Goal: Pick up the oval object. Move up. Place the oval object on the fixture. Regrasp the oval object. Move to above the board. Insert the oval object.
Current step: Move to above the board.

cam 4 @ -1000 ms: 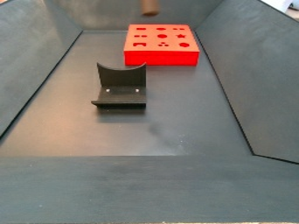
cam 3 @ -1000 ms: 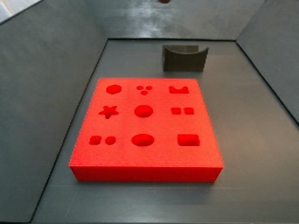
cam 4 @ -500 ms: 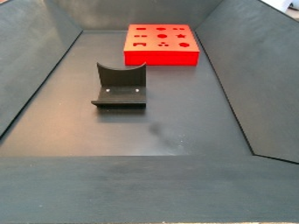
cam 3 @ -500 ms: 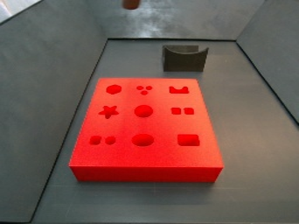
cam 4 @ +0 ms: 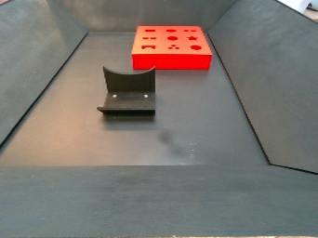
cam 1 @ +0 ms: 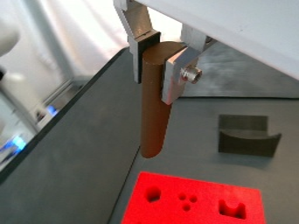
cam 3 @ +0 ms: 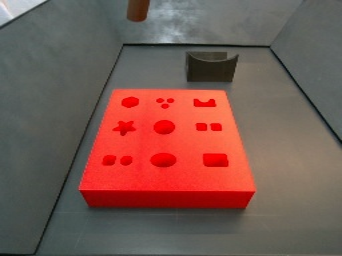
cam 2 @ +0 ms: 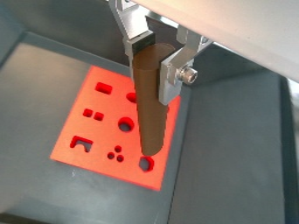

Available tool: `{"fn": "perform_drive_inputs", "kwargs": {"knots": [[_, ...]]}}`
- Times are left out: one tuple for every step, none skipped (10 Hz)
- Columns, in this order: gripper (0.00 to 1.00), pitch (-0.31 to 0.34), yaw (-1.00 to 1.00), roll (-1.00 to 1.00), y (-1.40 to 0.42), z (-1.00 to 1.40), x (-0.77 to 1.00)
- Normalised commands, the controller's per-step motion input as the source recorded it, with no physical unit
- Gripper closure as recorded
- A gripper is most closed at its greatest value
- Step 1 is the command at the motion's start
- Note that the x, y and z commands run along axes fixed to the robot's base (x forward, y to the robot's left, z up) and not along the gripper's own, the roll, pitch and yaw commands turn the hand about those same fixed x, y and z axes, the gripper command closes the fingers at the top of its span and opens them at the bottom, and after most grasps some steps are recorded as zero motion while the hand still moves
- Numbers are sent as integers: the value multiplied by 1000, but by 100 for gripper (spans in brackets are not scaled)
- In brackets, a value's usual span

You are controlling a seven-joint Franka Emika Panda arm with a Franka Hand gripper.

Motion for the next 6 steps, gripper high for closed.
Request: {"fn": "perform_drive_inputs", "kwargs": {"knots": [[100, -402, 1000, -345, 20, 8, -85], [100, -452, 1000, -328, 26, -5, -91], [100, -522, 1000, -300, 24, -4, -87], [100, -574, 1000, -275, 22, -3, -81], [100, -515, 774, -188, 19, -8, -72], [100, -398, 528, -114, 17, -4, -64]]}}
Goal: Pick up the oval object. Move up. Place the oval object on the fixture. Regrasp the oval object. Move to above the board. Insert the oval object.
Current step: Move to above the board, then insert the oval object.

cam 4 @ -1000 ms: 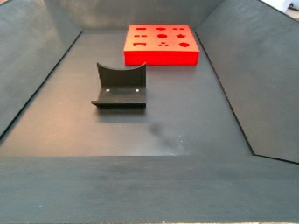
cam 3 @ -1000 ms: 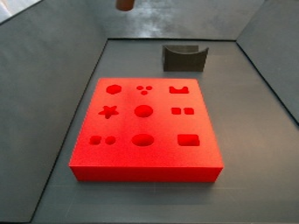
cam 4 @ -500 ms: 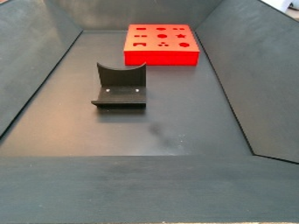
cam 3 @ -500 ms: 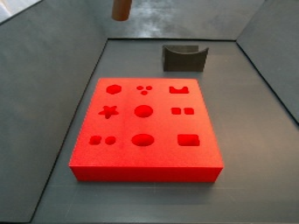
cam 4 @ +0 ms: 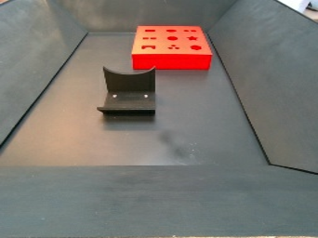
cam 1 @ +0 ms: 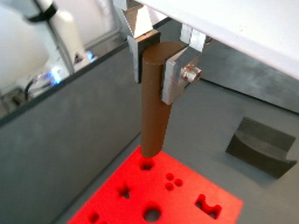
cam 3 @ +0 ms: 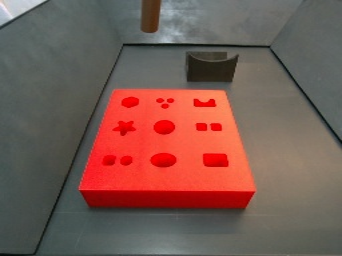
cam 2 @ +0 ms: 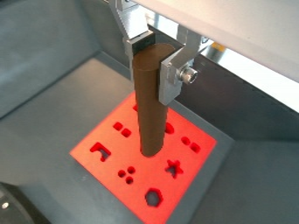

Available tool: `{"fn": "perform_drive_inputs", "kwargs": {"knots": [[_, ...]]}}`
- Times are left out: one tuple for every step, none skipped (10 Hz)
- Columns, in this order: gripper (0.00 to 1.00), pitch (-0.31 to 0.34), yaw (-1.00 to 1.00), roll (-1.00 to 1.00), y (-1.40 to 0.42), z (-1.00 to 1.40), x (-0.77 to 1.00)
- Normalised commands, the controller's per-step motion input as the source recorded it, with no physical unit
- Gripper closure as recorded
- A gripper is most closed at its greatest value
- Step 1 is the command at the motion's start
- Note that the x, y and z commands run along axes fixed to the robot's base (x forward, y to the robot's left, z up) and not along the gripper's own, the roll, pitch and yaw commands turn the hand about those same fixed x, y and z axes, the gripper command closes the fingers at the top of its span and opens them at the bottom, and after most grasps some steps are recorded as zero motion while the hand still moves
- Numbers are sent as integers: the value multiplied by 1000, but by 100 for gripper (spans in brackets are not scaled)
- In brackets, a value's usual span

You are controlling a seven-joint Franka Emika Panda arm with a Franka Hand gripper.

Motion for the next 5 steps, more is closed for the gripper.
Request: {"fn": "perform_drive_inputs", "kwargs": {"knots": [[100, -246, 277, -57, 12, -4, -46], [100, 0, 0, 0, 0, 0, 23], [100, 0, -137, 0, 0, -77, 49], [100, -19, -1000, 0, -37, -343, 0], [100, -17, -1000, 0, 0, -397, 0]]}}
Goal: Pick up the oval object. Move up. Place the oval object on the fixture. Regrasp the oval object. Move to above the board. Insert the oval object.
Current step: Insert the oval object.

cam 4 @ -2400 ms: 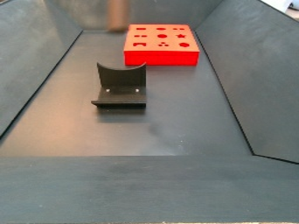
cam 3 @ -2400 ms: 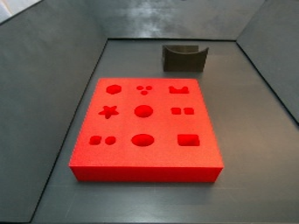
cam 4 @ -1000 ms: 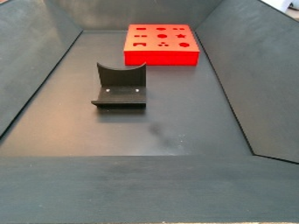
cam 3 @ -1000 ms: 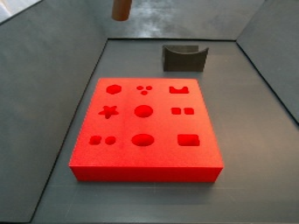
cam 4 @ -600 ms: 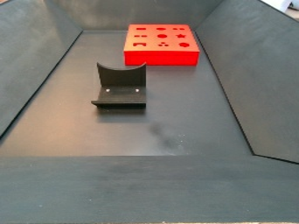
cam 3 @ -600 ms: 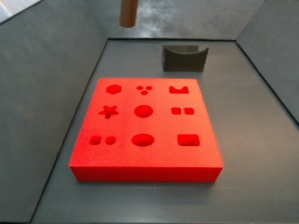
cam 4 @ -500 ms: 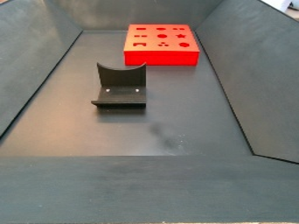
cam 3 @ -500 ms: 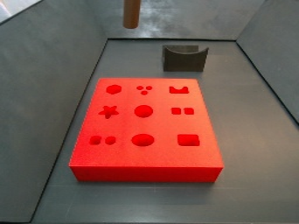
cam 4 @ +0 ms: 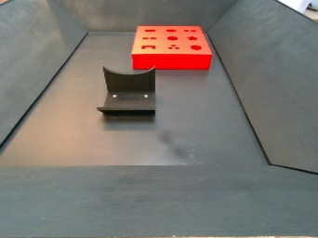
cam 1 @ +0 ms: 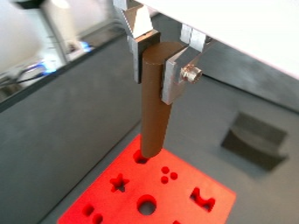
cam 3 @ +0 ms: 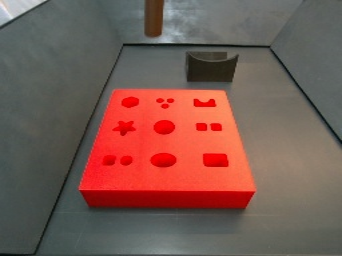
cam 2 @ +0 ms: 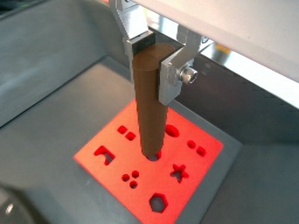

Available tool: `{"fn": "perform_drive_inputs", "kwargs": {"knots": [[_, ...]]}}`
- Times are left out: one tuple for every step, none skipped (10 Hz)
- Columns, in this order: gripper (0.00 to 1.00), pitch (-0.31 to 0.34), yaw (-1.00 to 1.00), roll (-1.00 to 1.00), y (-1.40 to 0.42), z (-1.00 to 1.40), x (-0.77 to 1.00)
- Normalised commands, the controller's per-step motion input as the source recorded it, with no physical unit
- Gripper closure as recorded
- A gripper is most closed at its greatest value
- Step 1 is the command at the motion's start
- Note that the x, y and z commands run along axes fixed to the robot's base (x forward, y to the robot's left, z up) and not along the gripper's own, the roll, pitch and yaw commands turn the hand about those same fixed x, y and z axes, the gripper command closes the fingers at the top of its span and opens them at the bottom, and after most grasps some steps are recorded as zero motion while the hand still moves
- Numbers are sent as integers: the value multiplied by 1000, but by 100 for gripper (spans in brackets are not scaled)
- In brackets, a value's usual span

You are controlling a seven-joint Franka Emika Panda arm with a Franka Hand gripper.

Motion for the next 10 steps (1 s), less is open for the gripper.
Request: {"fn": "perform_drive_inputs", "kwargs": {"knots": [[100, -9, -1000, 0, 0, -400, 0], [100, -10, -1000, 0, 0, -403, 0], [100, -7, -1000, 0, 0, -400, 0], [100, -7, -1000, 0, 0, -406, 0], [100, -9, -1000, 0, 0, -406, 0], [100, -7, -1000, 0, 0, -406, 0], [100, -6, -1000, 0, 0, -406, 0], [100, -10, -1000, 0, 0, -411, 0], [100, -7, -1000, 0, 0, -414, 0], [100, 0, -251, -119, 69, 0, 0]]}}
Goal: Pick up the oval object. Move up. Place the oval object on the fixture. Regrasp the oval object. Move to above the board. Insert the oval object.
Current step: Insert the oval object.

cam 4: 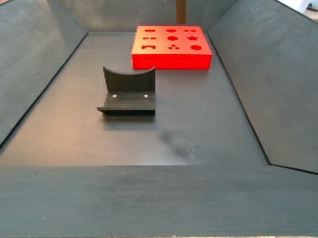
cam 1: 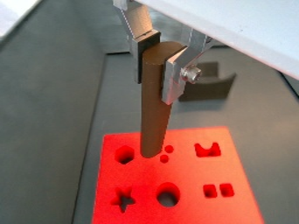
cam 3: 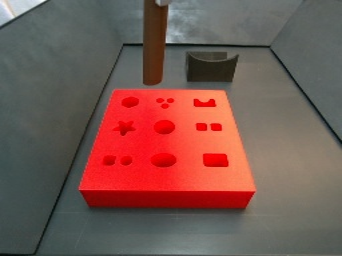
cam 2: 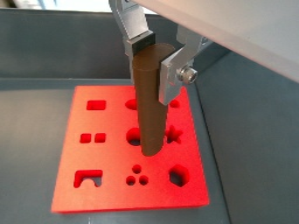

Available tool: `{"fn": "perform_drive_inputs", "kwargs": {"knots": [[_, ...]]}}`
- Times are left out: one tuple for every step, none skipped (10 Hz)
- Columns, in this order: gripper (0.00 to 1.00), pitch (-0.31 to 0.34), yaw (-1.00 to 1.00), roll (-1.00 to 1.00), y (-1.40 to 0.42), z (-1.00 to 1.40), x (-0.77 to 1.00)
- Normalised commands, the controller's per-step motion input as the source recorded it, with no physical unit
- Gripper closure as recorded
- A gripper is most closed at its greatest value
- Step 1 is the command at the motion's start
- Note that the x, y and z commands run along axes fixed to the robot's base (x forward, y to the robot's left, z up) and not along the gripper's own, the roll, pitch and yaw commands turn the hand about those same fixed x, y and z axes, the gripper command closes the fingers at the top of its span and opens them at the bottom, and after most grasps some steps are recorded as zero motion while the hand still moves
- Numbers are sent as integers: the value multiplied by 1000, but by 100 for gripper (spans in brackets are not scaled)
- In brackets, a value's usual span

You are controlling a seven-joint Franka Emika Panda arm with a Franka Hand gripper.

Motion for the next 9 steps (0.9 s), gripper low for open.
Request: {"fn": "perform_drive_inputs", "kwargs": {"knots": [[100, 11, 91, 0, 0, 0, 80], [100, -19, -951, 0, -183, -249, 0], [100, -30, -1000, -13, 0, -309, 0], [100, -27, -1000, -13, 0, -309, 0], [100, -27, -1000, -13, 0, -309, 0], [100, -4, -1000, -27, -60, -240, 0], [100, 37, -86, 39, -354, 0, 106], [100, 1, 0, 137, -709, 0, 0], [100, 0, -77, 89, -977, -34, 66]]}}
